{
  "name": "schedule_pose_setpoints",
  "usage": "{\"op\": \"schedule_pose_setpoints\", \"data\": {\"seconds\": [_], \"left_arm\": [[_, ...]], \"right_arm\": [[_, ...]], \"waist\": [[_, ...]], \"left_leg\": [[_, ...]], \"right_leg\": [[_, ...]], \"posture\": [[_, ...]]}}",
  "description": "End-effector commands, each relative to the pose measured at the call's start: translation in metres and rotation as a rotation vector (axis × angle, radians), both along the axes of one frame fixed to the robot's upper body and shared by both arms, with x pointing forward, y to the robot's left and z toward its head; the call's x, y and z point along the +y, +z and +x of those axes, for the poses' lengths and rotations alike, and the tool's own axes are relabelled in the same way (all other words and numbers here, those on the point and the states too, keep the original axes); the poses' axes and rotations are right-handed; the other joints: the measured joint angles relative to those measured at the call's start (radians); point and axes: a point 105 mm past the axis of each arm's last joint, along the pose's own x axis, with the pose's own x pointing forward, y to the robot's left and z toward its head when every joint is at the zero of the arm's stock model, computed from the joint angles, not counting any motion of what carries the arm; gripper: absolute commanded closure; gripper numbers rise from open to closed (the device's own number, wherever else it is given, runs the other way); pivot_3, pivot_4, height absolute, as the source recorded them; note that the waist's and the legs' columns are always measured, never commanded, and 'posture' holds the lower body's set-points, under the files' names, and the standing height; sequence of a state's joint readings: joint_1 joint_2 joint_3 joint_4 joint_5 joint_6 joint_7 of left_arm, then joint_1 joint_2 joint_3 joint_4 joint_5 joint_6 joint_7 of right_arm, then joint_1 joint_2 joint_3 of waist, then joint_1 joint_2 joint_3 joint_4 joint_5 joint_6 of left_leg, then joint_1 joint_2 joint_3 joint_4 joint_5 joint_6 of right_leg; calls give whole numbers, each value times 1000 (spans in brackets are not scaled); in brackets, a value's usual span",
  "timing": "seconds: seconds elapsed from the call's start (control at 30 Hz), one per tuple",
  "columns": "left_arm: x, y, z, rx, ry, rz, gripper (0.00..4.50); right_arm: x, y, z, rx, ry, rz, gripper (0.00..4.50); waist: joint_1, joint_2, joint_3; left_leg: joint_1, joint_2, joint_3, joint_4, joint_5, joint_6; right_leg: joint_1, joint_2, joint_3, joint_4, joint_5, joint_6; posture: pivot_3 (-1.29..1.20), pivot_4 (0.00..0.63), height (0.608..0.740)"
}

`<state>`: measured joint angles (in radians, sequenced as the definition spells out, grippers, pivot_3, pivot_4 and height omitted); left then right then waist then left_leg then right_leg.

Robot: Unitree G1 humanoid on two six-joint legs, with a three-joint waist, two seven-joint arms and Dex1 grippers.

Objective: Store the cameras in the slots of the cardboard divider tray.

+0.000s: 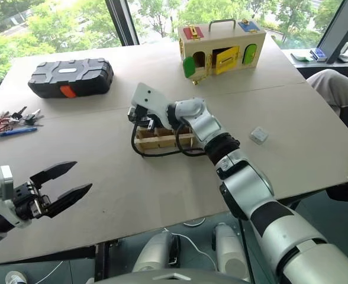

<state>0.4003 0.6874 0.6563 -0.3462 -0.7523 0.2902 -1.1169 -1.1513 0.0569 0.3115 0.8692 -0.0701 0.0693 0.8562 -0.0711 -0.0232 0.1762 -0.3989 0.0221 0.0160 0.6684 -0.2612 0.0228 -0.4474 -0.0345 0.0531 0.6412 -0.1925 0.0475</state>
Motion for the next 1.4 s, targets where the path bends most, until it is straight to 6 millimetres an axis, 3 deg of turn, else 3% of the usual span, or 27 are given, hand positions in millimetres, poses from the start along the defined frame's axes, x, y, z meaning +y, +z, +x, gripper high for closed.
{"op": "schedule_pose_setpoints", "data": {"seconds": [0.03, 0.3, 0.9, 0.93, 0.97, 1.13, 1.27, 1.4], "left_arm": [[-5, 11, -5, -47, -7, 2, 0], [-5, 12, -8, -47, 6, 1, 0], [-9, 12, -9, -52, 9, 5, 0], [-9, 12, -9, -52, 10, 4, 0], [-9, 12, -9, -53, 10, 3, 0], [-12, 12, -8, -56, 10, -8, 0], [-17, 10, -4, -48, -16, -22, 0], [-23, 12, 7, -54, -61, -26, 0]], "right_arm": [[-4, -14, 2, -30, -4, -49, 3666], [-6, -26, -10, -28, 101, -125, 3666], [-2, -24, -20, -59, 265, -242, 3666], [-2, -24, -21, -51, 273, -245, 2630], [-1, -24, -21, -46, 274, -245, 2409], [-1, 2, -9, -92, 202, -142, 101], [-13, 45, -17, -117, 257, -29, 101], [-37, 62, -29, -136, 254, -13, 101]], "waist": [[0, 0, 0], [0, 0, 0], [-1, 0, 0], [-1, 0, 0], [-1, 0, 0], [-2, 1, 0], [4, 1, 1], [11, -1, 0]], "left_leg": [[0, 0, 0, 0, 0, 0], [0, 0, 0, 0, 0, 0], [0, 0, 0, 0, 0, 0], [0, 0, 0, 0, 0, 0], [0, 0, 0, 0, 0, 0], [0, 0, 0, 0, 0, 0], [0, 0, 0, 0, 0, 0], [-1, 0, -1, 0, 0, 0]], "right_leg": [[0, 0, 0, 0, 0, 0], [0, 0, 0, 0, 0, 0], [0, 0, 0, 0, 0, 0], [0, 0, 0, 0, 0, 0], [0, 0, 0, 0, 0, 0], [0, 0, 0, 0, 0, 0], [0, 0, 0, 0, 0, 0], [0, 0, -1, 0, 0, 0]], "posture": [[0, 150, 740], [0, 150, 740], [0, 150, 740], [0, 150, 740], [0, 150, 740], [0, 150, 740], [0, 150, 740], [0, 150, 740]]}}
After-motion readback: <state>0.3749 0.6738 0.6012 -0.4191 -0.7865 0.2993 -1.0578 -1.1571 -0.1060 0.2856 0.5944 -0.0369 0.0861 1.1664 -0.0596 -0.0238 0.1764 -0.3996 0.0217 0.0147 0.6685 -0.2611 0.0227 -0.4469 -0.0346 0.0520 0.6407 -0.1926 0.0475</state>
